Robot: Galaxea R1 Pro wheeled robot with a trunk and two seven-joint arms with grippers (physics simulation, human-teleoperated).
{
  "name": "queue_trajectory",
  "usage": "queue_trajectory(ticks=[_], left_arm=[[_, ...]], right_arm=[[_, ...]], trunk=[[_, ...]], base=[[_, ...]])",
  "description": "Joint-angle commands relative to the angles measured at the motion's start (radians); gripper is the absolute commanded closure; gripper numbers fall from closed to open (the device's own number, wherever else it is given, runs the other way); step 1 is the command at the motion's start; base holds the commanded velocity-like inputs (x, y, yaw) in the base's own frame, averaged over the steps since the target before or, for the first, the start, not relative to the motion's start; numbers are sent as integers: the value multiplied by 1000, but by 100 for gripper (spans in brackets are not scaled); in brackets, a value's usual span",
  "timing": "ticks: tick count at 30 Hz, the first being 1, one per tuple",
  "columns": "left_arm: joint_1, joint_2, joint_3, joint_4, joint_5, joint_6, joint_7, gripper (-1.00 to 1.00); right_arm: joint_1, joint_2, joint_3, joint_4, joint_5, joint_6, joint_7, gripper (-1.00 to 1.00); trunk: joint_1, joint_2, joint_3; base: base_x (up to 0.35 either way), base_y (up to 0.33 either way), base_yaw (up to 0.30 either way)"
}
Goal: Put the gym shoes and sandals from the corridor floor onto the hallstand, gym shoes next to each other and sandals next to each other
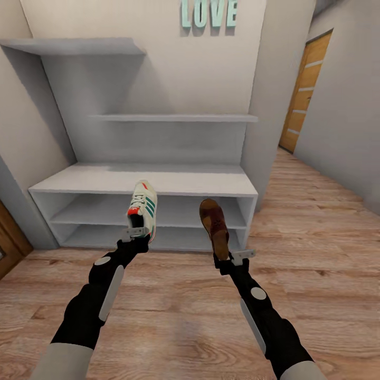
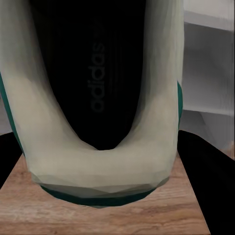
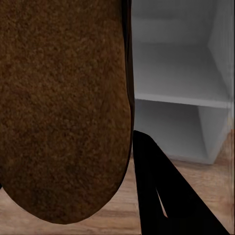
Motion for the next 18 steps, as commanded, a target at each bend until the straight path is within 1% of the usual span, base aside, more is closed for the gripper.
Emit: queue_trajectory(ticks=[1,7,18], left_arm=[[0,0,1,-2,8,6,-1,100],[0,0,1,-2,8,6,-1,100],[0,0,1,-1,8,6,-1,100]], right_arm=[[-1,0,1,-1,-3,5,-3,100],[-1,0,1,-1,-3,5,-3,100],[-1,0,1,-1,-3,5,-3,100]], trunk=[[0,0,0],[0,0,5],[0,0,15]], base=[[0,6,-275],[0,44,-275],[0,4,-272]])
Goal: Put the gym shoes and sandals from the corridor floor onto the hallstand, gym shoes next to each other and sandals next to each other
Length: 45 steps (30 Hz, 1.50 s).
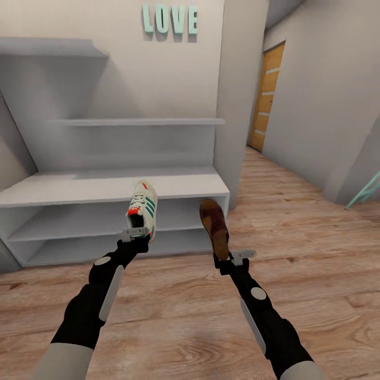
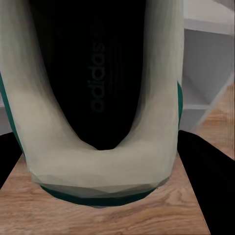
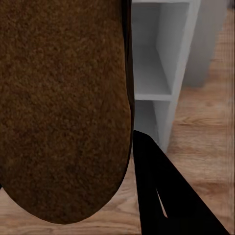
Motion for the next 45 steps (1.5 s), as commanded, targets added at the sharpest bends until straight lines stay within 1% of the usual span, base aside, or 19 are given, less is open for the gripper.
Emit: queue_trajectory(ticks=[1,9,12,17,23,33,36,37,38,39,40,41,42,43,44,45], left_arm=[[0,0,1,-1,8,6,-1,100],[0,0,1,-1,8,6,-1,100],[0,0,1,0,8,6,-1,100],[0,0,1,0,8,6,-1,100],[0,0,1,1,8,6,-1,100],[0,-4,0,24,8,4,-1,100],[0,-8,-1,54,8,2,-2,100],[0,-13,-1,70,7,2,-2,100],[0,-18,0,95,6,3,0,100],[0,-18,1,122,4,4,1,100],[0,-17,2,134,4,5,2,100],[0,-16,3,162,1,5,2,100],[0,-13,4,190,-1,5,2,100],[0,0,4,224,-3,5,2,100],[0,5,4,233,-3,6,2,100],[0,16,4,258,-4,6,3,100]], right_arm=[[-1,0,1,-1,-3,5,-3,100],[-1,0,1,-1,-3,5,-3,100],[-1,0,1,-1,-3,5,-3,100],[-1,0,1,-1,-3,5,-3,100],[-1,0,1,-1,-2,4,-4,100],[-1,-1,0,-2,-5,4,0,100],[-1,-1,-2,-2,-6,3,-1,100],[-1,-1,-13,-2,-7,3,-2,100],[-1,-1,-107,-1,-20,5,-4,100],[-1,-1,-207,-2,-36,12,-5,100],[-1,-1,-243,-2,-42,20,-5,100],[-1,-1,-317,-4,-52,49,-5,100],[-1,-1,-389,-10,-62,95,-3,100],[-1,-4,-494,-27,-69,183,-1,100],[-1,-7,-528,-31,-71,212,0,100],[-1,-36,-631,-39,-74,286,2,100]], trunk=[[0,0,0],[0,0,8],[0,0,9],[0,0,9],[0,0,9],[0,0,9],[0,0,9],[0,0,9],[0,0,9],[0,0,9],[0,0,9],[0,0,9],[0,0,9],[0,0,9],[0,0,9],[0,0,9]], base=[[0,0,-266],[0,0,-264],[0,0,-131],[0,0,0],[0,0,174],[0,0,13],[0,0,0],[0,0,0],[0,0,0],[0,0,0],[0,0,0],[0,0,0],[0,0,0],[0,0,0],[0,0,0],[0,0,0]])
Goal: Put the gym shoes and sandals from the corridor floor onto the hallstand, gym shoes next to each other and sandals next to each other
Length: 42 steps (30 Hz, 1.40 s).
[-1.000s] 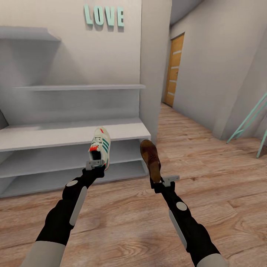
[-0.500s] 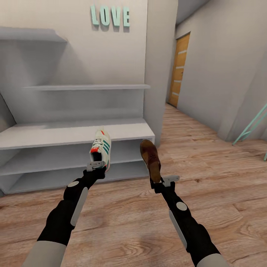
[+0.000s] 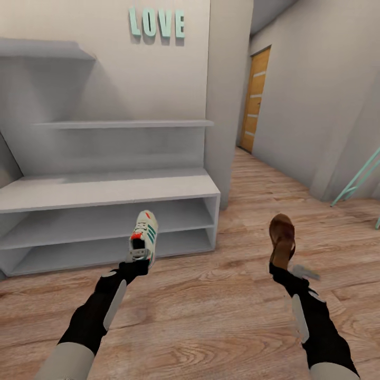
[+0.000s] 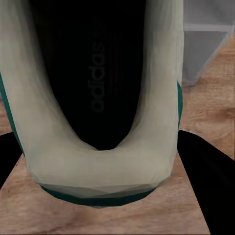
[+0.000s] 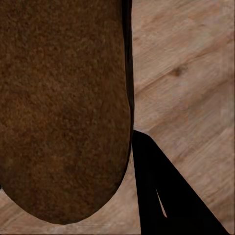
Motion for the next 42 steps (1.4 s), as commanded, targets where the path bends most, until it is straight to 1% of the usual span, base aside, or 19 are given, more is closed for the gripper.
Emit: queue_trajectory(ticks=[1,3,5,6,7,9,10,11,13,14,16,17,18,19,21,23,31,33,42], left_arm=[[0,4,0,15,12,5,0,100],[0,9,-1,44,12,6,1,100],[0,10,-2,77,12,14,2,100],[0,10,-2,86,12,20,2,100],[0,10,-1,105,12,32,2,100],[-1,10,0,131,11,60,2,100],[-2,10,0,139,11,72,3,100],[-2,10,0,141,11,78,3,100],[-6,8,0,149,11,115,4,100],[-8,7,0,151,11,130,4,100],[-12,6,0,160,11,214,4,100],[-19,6,0,163,11,263,4,100],[-30,6,0,165,10,304,4,100],[-55,6,0,166,9,344,4,100],[-83,6,0,163,9,371,3,100],[-95,6,0,159,8,383,3,100],[-103,10,0,156,7,391,2,100],[-103,9,0,155,7,389,2,100],[-103,8,2,154,8,367,0,100]], right_arm=[[-1,-35,-127,-5,-6,43,-2,100],[-1,-122,-238,-8,-9,80,-1,100],[-1,-210,-321,-9,-10,97,0,100],[-1,-229,-337,-9,-10,101,0,100],[-1,-264,-362,-9,-7,110,0,100],[-1,-330,-389,-10,-3,142,0,100],[-1,-364,-396,-10,-2,169,-1,100],[-1,-380,-399,-10,-2,184,-1,100],[-1,-459,-407,-8,-1,251,-1,100],[-1,-481,-410,-8,-1,267,-1,100],[-1,-567,-439,-5,-2,314,-1,100],[-1,-601,-463,-4,-2,327,-1,100],[-1,-624,-488,-4,-1,336,-1,100],[-1,-646,-519,-3,0,343,-2,100],[-1,-660,-542,-3,1,347,-6,100],[-1,-665,-551,-2,3,349,-8,100],[-1,-665,-555,-5,6,351,-7,100],[-1,-665,-556,-5,6,351,-5,100],[-1,-666,-556,-5,7,351,-5,100]], trunk=[[0,-1,-1],[0,-1,-1],[0,-1,-1],[0,-1,-1],[0,-1,-1],[0,-1,-1],[0,-1,-1],[0,-1,-1],[0,-1,-1],[0,-1,-1],[0,-1,-1],[0,-1,-1],[0,-1,-1],[0,-1,-1],[0,-1,-1],[0,-1,-1],[0,-1,-1],[7,-15,-8],[12,-17,-56]], base=[[0,0,0],[0,0,0],[0,0,0],[0,0,0],[0,0,0],[0,0,0],[0,0,0],[0,0,0],[0,0,0],[0,0,0],[0,0,0],[0,0,0],[0,0,0],[0,0,0],[0,0,0],[0,0,0],[0,0,0],[0,0,0],[0,0,0]])
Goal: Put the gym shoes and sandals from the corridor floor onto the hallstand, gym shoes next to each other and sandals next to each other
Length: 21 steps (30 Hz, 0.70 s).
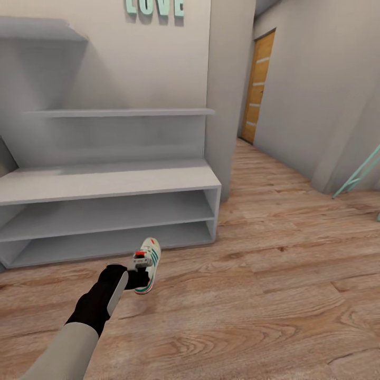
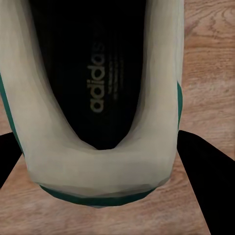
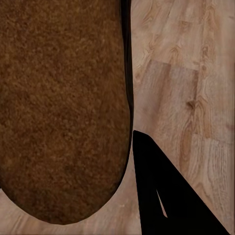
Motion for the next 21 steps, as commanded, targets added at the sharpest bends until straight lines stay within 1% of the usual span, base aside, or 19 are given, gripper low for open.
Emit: queue_trajectory(ticks=[1,4,5,11,14,18,21], left_arm=[[0,0,0,-1,3,-1,0,100],[0,-1,0,-3,3,-21,-1,100],[-1,-1,0,-19,3,-42,-1,100],[-2,-2,0,-64,3,-54,-1,100],[-2,-2,0,-70,3,-64,-1,100],[-2,-2,2,-70,5,-123,0,100],[-2,-2,3,-66,6,-145,1,100]], right_arm=[[-1,0,-1,-1,-8,5,-4,100],[-1,0,-1,-1,-8,5,-4,100],[-1,0,-1,-1,-7,5,-4,100],[-1,0,-1,-1,-7,5,-4,100],[-1,0,-1,-1,-7,5,-4,100],[-1,0,-1,-1,-7,5,-4,100],[-1,0,-1,-1,-7,5,-4,100]], trunk=[[0,-1,-7],[1,-1,-23],[2,-2,-29],[5,-3,-58],[5,-3,-58],[5,-3,-59],[5,-3,-59]], base=[[0,0,0],[0,0,0],[0,0,0],[0,0,0],[0,0,0],[0,0,0],[2,0,0]])
